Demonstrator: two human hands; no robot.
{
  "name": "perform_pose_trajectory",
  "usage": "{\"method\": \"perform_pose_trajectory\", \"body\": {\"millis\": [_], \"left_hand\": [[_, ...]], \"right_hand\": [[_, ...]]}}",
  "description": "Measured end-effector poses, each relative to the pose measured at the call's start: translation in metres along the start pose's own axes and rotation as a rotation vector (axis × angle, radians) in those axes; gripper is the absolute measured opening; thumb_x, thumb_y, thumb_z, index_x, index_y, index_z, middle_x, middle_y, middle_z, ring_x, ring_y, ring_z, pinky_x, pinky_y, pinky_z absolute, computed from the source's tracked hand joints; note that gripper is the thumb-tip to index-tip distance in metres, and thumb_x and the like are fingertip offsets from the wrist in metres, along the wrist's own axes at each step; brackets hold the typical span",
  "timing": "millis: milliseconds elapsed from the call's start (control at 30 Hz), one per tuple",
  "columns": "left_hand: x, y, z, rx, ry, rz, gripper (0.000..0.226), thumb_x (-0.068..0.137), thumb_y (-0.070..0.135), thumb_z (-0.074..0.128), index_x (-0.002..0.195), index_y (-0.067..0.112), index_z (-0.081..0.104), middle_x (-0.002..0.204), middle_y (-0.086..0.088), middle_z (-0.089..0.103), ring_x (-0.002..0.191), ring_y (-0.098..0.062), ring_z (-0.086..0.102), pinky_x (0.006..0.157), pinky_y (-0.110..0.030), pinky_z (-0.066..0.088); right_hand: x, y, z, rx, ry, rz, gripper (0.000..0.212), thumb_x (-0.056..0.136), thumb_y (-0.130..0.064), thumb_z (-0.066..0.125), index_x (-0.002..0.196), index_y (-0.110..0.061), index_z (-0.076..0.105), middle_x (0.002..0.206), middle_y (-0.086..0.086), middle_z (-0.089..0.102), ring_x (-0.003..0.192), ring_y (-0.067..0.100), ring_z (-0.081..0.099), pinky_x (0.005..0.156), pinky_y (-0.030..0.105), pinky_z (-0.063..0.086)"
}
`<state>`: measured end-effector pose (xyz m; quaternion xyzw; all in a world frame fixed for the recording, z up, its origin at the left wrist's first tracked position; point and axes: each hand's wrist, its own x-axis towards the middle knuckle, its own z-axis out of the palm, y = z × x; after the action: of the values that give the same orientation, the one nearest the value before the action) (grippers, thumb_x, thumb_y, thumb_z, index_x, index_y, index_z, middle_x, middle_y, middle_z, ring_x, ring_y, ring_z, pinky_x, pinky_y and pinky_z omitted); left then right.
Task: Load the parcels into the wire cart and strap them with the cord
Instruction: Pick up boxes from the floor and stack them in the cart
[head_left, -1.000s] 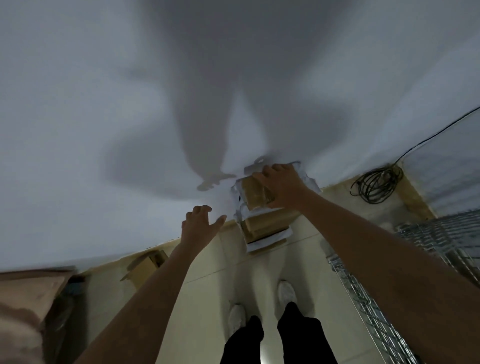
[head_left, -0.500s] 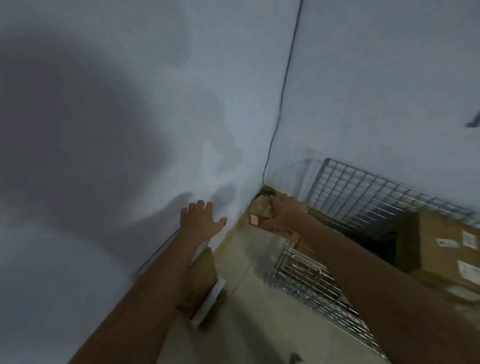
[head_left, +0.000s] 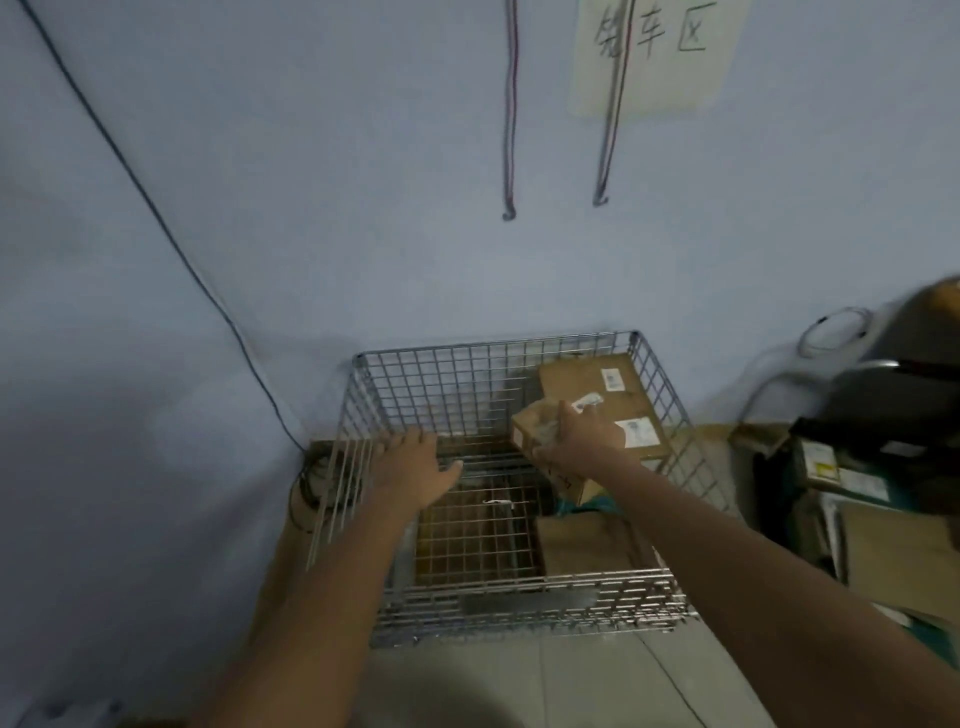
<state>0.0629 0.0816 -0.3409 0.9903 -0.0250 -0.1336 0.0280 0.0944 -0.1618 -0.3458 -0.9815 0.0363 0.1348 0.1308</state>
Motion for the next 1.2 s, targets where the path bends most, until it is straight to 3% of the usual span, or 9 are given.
{"method": "perform_pose_trajectory", "body": {"millis": [167,267,567,767,933,1100,1200], "left_hand": [[0.052,0.094,0.037,0.027,-0.134,0.053,0.069,0.093,0.063,0.033,0.144,0.018,0.035,0.147,-0.009,0.037,0.134,-0.029,0.035,0.109,-0.047,0.03],[0.069,0.118,0.048,0.044,-0.173,0.036,0.068,0.092,0.064,0.035,0.143,0.018,0.036,0.146,-0.008,0.039,0.134,-0.028,0.036,0.11,-0.046,0.031],[0.141,0.12,0.056,0.056,-0.247,-0.01,0.068,0.092,0.063,0.036,0.144,0.019,0.035,0.147,-0.008,0.038,0.135,-0.029,0.036,0.11,-0.046,0.031],[0.206,0.118,0.074,-0.008,-0.236,0.046,0.066,0.092,0.06,0.04,0.142,0.017,0.038,0.146,-0.008,0.04,0.133,-0.028,0.038,0.109,-0.046,0.033],[0.236,0.107,0.117,0.003,-0.296,0.068,0.066,0.091,0.062,0.04,0.138,0.016,0.042,0.141,-0.01,0.046,0.129,-0.03,0.043,0.107,-0.048,0.036],[0.241,0.102,0.186,-0.038,-0.431,0.062,0.07,0.092,0.06,0.041,0.146,0.016,0.033,0.151,-0.014,0.034,0.139,-0.033,0.033,0.113,-0.052,0.028],[0.254,0.102,0.232,0.022,-0.48,0.063,0.073,0.093,0.059,0.041,0.148,0.013,0.028,0.154,-0.017,0.029,0.14,-0.034,0.031,0.113,-0.051,0.028]], "right_hand": [[0.037,0.099,-0.005,-0.06,-0.022,0.055,0.081,0.073,-0.063,0.065,0.138,-0.027,0.032,0.134,0.012,0.046,0.112,0.031,0.053,0.077,0.035,0.045],[0.059,0.127,-0.003,-0.071,-0.051,0.054,0.085,0.069,-0.068,0.063,0.137,-0.027,0.032,0.132,0.012,0.049,0.108,0.03,0.055,0.08,0.038,0.052],[0.118,0.146,0.025,-0.056,-0.117,0.097,0.093,0.073,-0.071,0.059,0.147,-0.027,0.022,0.133,0.011,0.049,0.11,0.029,0.056,0.084,0.04,0.054],[0.16,0.15,0.038,-0.058,-0.167,0.175,0.092,0.071,-0.068,0.065,0.143,-0.026,0.027,0.134,0.009,0.046,0.115,0.029,0.053,0.087,0.04,0.052],[0.176,0.141,0.056,-0.135,-0.199,-0.095,0.081,0.069,-0.063,0.07,0.133,-0.028,0.034,0.123,0.004,0.051,0.109,0.023,0.052,0.086,0.038,0.05],[0.164,0.153,0.143,-0.324,-0.23,-0.477,0.087,0.072,-0.059,0.069,0.143,-0.024,0.033,0.14,0.006,0.045,0.127,0.028,0.045,0.106,0.045,0.037],[0.166,0.172,0.202,-0.405,-0.273,-0.541,0.085,0.066,-0.07,0.068,0.133,-0.019,0.052,0.128,0.008,0.059,0.117,0.027,0.058,0.097,0.047,0.045]]}}
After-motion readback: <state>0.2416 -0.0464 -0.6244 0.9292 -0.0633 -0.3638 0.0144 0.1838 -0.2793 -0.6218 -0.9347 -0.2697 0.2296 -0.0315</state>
